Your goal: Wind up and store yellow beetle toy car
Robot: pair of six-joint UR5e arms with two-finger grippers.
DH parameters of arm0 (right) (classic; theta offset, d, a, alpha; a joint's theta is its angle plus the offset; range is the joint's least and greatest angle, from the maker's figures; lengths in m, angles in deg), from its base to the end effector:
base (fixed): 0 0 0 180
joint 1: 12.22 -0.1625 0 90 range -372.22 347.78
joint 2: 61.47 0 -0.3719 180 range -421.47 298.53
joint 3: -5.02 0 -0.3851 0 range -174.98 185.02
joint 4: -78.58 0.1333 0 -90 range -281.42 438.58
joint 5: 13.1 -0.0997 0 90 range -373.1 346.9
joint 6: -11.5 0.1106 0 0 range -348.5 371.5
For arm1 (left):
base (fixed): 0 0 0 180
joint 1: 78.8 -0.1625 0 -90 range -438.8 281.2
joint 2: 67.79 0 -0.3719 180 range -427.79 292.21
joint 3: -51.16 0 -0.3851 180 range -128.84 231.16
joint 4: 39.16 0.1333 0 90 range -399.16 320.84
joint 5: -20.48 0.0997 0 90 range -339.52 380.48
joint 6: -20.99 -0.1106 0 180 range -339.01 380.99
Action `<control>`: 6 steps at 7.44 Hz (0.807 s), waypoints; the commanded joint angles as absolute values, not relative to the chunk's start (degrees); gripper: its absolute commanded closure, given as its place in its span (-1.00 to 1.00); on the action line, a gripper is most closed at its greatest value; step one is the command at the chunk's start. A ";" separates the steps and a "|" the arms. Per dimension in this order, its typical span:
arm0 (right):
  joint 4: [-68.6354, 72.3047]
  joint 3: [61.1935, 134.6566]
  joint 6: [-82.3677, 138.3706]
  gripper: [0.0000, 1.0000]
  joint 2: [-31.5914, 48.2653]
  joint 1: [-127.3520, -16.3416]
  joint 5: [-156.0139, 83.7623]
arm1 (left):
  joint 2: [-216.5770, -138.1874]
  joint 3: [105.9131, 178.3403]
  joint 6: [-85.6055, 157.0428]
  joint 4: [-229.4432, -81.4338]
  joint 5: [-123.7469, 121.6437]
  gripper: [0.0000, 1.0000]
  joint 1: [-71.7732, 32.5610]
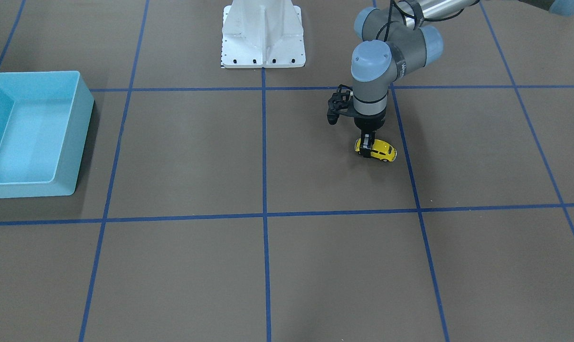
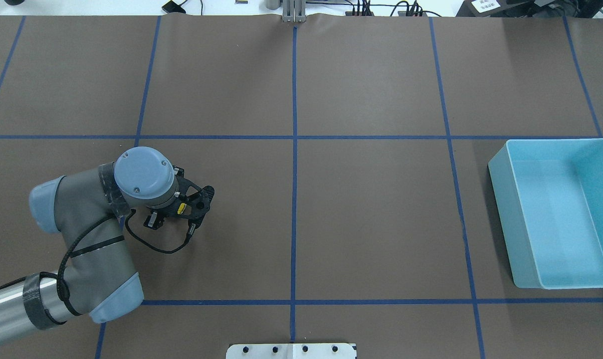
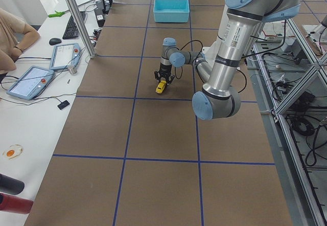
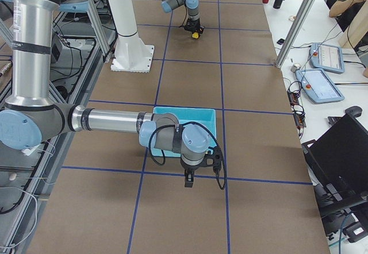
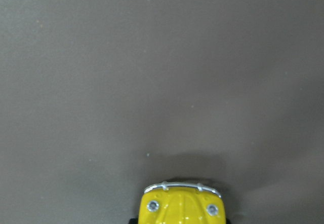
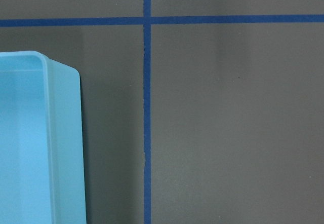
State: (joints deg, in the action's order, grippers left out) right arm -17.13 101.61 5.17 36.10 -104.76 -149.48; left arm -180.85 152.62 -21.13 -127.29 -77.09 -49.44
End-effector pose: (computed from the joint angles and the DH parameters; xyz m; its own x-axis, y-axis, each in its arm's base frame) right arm 0.0721 -0.4234 0.6251 0.6861 0.0047 0.7275 0.0318 0.9988 -0.0365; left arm 0.4700 -0.4006 0.3250 -0.1776 0.9436 0.2796 -0.8287 -0.2966 0.4746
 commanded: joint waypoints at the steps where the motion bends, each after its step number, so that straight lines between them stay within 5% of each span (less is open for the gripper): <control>1: -17.13 101.61 5.17 -1.00 36.09 -104.76 -149.51 | -180.38 154.34 -20.59 -125.56 -76.99 0.61 -48.40; 6: -16.96 101.78 5.17 -1.00 35.56 -104.76 -149.60 | -178.27 156.27 -7.42 -126.43 -83.39 0.74 -44.44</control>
